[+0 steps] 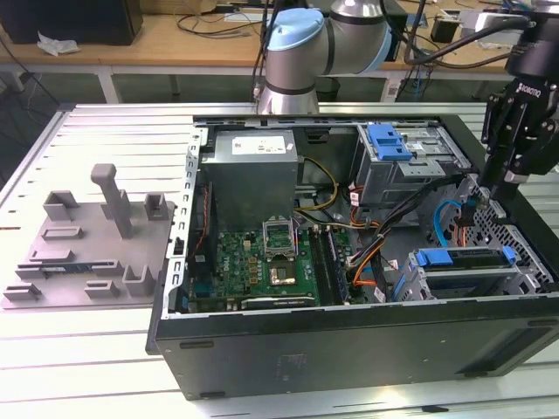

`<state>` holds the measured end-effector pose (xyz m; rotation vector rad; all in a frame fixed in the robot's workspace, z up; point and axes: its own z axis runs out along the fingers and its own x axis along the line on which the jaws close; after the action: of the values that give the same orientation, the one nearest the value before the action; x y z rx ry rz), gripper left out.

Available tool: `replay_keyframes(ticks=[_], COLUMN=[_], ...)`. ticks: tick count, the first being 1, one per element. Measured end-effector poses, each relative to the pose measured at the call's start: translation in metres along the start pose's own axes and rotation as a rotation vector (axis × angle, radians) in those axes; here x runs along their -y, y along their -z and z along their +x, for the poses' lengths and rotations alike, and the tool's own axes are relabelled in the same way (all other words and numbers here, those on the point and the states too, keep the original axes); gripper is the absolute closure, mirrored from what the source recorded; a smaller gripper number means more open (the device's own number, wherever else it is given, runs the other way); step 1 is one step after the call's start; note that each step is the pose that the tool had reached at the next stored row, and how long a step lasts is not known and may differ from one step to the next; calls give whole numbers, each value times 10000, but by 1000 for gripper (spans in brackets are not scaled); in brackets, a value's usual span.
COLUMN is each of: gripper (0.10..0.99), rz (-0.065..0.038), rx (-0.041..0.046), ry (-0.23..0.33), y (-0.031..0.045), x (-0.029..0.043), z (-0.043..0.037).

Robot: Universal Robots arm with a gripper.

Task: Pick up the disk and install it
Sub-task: 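Insert the first disk wire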

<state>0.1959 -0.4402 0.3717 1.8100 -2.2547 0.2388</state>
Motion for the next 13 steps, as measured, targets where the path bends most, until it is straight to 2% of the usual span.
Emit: replay_keyframes(ticks=[3,4,7,13], gripper=[675,675,675,675], rz=[15,20,53,38], rx=[-26,-45,-185,-270], ry=[-107,-120,-147,-381], y=[-15,-19,-23,-41], x=[-11,-22,-47,-5], z=[-66,-119,-246,-304])
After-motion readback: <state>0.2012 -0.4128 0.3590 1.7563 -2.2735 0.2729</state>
